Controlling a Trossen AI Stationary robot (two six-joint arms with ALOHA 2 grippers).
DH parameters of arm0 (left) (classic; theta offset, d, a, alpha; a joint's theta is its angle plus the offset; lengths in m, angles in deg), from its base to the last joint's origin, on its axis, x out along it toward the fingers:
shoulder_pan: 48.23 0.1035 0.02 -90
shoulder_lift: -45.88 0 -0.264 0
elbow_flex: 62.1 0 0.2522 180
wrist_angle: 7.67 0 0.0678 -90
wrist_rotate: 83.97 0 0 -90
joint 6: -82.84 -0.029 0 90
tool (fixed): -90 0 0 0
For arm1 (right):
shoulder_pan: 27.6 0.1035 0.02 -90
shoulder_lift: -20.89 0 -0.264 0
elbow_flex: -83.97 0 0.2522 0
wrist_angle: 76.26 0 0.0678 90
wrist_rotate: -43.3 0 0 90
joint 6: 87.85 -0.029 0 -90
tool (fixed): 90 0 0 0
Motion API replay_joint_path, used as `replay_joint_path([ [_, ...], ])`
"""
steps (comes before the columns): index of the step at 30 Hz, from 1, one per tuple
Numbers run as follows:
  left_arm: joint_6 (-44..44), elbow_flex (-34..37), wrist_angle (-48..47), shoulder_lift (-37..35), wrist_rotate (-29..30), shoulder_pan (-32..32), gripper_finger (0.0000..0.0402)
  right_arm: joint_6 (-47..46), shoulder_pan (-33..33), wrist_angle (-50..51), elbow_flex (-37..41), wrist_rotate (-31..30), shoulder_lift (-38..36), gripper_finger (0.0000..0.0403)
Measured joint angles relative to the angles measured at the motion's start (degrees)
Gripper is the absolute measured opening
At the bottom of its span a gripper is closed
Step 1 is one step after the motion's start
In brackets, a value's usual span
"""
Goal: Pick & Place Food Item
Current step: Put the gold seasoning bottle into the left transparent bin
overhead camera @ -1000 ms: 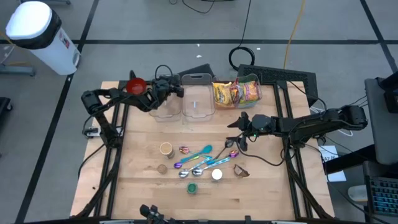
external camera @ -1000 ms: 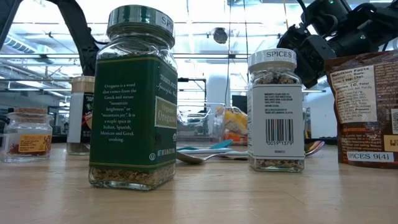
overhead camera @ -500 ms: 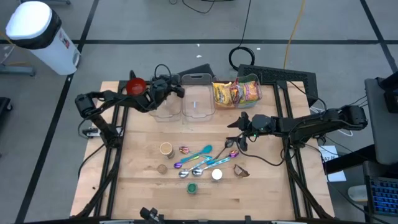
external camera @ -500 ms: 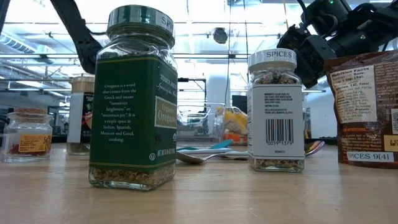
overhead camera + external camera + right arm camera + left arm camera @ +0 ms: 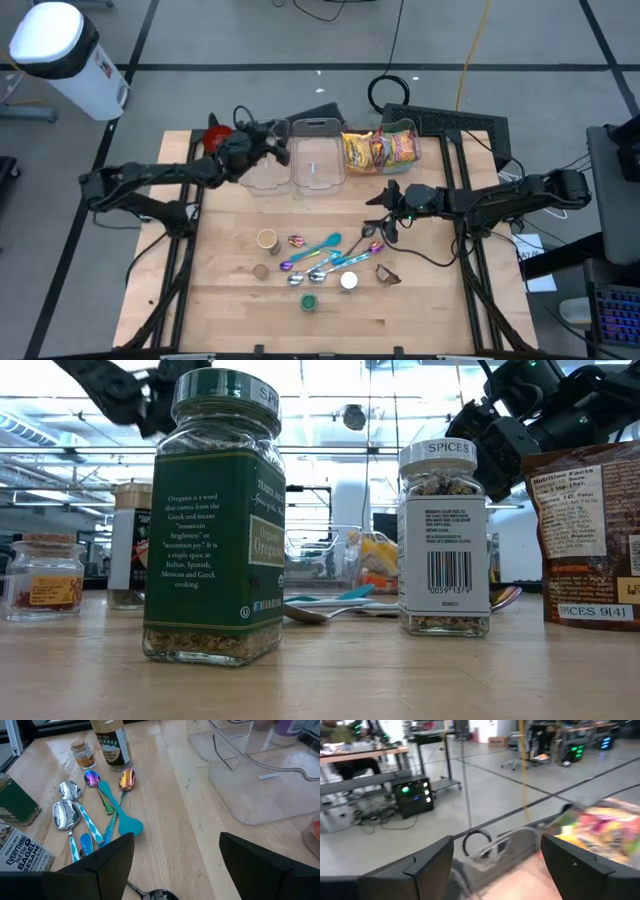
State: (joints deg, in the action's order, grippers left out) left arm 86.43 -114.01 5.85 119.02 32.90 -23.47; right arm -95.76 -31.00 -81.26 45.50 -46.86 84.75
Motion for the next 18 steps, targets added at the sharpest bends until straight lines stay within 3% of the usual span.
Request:
replay_joint_path([
  [11, 2.13, 0.01, -12.72, -13.61, -1.47, -12.65, 0.0306, -0.19, 0.00, -0.09, 0.00, 0.00, 0.00, 0.0283],
  [14, 4.36, 0.02, -15.78, -16.10, -9.64, -15.88, 0.0306, -0.21, 0.00, -0.13, 0.00, 0.00, 0.00, 0.0283],
  [18, 6.60, 0.02, -20.93, -17.87, -30.45, -18.56, 0.0306, -0.21, 0.00, -0.21, -0.02, 0.00, 0.00, 0.0283],
])
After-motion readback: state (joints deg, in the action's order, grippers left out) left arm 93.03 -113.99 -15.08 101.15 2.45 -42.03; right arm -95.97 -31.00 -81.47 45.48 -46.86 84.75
